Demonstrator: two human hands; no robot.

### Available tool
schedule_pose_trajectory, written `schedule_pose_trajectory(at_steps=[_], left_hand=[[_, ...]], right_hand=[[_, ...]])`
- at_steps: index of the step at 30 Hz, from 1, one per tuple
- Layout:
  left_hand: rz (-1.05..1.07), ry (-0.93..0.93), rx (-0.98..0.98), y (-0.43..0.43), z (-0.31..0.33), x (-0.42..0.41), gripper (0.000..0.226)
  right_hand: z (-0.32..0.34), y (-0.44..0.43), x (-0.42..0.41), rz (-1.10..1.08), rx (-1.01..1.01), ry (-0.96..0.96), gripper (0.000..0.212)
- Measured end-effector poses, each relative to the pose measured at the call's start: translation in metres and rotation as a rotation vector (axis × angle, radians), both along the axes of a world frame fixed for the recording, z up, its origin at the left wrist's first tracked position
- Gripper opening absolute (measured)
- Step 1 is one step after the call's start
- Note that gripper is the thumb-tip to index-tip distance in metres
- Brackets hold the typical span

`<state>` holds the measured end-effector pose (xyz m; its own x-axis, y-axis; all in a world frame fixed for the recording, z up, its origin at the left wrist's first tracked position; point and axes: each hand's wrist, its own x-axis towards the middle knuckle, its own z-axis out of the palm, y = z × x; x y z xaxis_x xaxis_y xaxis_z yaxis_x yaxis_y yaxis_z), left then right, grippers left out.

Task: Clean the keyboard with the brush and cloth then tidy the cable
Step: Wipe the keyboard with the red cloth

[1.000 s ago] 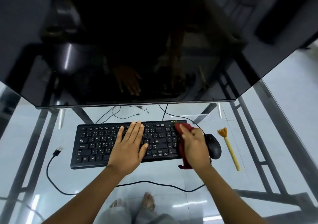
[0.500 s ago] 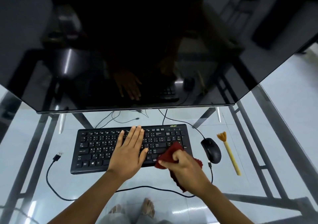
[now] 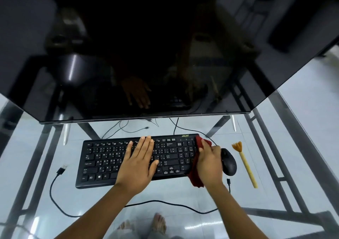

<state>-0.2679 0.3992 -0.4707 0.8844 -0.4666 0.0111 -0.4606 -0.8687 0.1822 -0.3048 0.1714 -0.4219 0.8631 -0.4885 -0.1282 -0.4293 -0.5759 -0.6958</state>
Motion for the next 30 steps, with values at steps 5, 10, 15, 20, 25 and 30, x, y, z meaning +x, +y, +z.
schedule_pose_trajectory(at_steps=[5,10,15,20,25,30], left_hand=[[-0.005,0.002,-0.004,0.0,0.0,0.001,0.065],[-0.001,0.008,0.001,0.001,0.0,0.001,0.065],[0.001,0.009,0.011,0.0,0.001,0.001,0.066],[0.008,0.001,0.002,-0.001,0.002,-0.001,0.066],[-0.006,0.015,0.009,-0.001,0.003,0.001,0.067],[0.001,0.033,0.004,0.0,0.004,0.002,0.067]], right_hand=[[0.002,0.039,0.015,0.184,0.083,0.005,0.031],[-0.018,0.005,0.036,-0.064,-0.314,0.1,0.038],[-0.025,0.021,0.034,0.454,-0.275,-0.097,0.034],[-0.011,0.004,0.036,0.231,-0.38,-0.06,0.033],[-0.023,0.01,0.032,0.372,-0.274,0.005,0.032],[-0.017,0.027,0.039,0.19,-0.204,0.05,0.031]])
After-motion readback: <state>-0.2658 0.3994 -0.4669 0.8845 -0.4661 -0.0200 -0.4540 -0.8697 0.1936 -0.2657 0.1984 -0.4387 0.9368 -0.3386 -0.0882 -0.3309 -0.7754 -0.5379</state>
